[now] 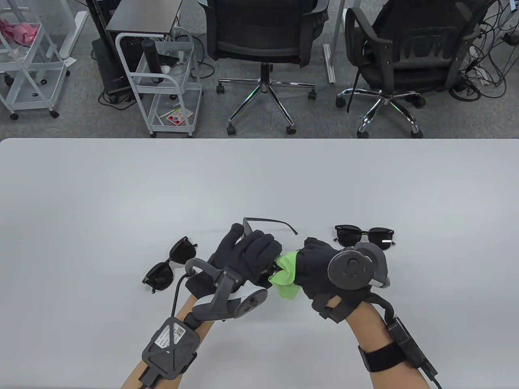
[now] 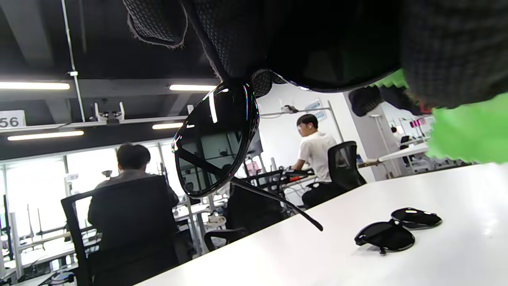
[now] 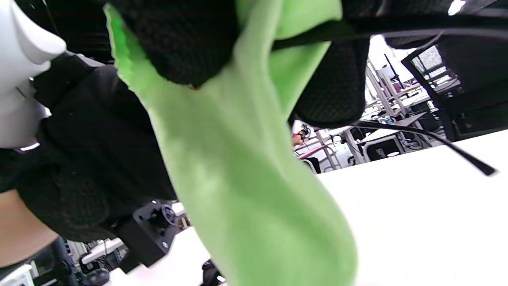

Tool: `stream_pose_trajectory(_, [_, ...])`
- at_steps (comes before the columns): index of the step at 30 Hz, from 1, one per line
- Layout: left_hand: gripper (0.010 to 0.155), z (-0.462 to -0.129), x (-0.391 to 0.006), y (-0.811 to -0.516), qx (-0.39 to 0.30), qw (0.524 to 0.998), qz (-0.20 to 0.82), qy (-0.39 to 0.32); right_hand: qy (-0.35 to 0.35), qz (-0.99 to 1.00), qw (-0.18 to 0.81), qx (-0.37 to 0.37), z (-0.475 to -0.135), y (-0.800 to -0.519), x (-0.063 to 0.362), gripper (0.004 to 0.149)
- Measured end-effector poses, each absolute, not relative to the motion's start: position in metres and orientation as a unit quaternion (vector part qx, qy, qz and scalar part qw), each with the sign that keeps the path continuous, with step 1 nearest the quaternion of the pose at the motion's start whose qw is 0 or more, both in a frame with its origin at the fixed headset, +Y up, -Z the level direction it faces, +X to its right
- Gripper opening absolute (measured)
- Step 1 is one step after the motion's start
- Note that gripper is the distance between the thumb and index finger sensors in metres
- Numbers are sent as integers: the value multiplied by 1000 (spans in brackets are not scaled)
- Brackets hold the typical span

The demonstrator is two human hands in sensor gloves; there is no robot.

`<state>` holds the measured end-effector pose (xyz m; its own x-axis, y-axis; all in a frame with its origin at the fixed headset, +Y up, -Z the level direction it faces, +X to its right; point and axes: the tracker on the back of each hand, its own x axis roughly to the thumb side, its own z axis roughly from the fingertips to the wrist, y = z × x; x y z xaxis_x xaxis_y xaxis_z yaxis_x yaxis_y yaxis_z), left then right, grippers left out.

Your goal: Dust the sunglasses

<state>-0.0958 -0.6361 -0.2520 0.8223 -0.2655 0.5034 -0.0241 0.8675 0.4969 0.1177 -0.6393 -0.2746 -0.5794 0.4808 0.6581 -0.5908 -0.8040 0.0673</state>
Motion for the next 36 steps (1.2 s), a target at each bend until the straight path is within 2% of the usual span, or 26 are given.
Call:
stream_pose_trajectory(5, [87, -263, -114, -633, 240, 933, -46, -264, -59, 895, 317, 309, -286, -648, 144, 42])
stream_pose_trajectory(10, [87, -273, -127, -636, 210, 947, -3, -242, -47, 875, 400, 269, -294, -657, 169, 42])
stream_pose_trajectory(17, [89, -264, -115, -633, 224, 940, -24, -256, -46, 857, 439, 266, -293, -657, 169, 41])
stream_pose_trajectory(20, [91, -254, -100, -633, 235, 929, -49, -281, -34, 856, 422, 297, -290, -653, 152, 41])
stream_pose_trajectory(23, [92, -238, -73, -638, 259, 906, -116, -314, -17, 849, 401, 344, -282, -648, 121, 41])
stream_pose_trajectory(25, [92, -235, -70, -641, 285, 897, -146, -306, -21, 851, 406, 332, -277, -646, 113, 42])
stream_pose_trajectory(27, [92, -239, -75, -639, 263, 903, -119, -317, -25, 859, 379, 344, -279, -647, 116, 41])
stream_pose_trajectory(28, [91, -241, -76, -640, 250, 911, -99, -313, -14, 850, 406, 336, -280, -648, 116, 42])
stream_pose_trajectory(36, [88, -257, -99, -633, 230, 931, -40, -281, -24, 874, 375, 308, -291, -650, 144, 41])
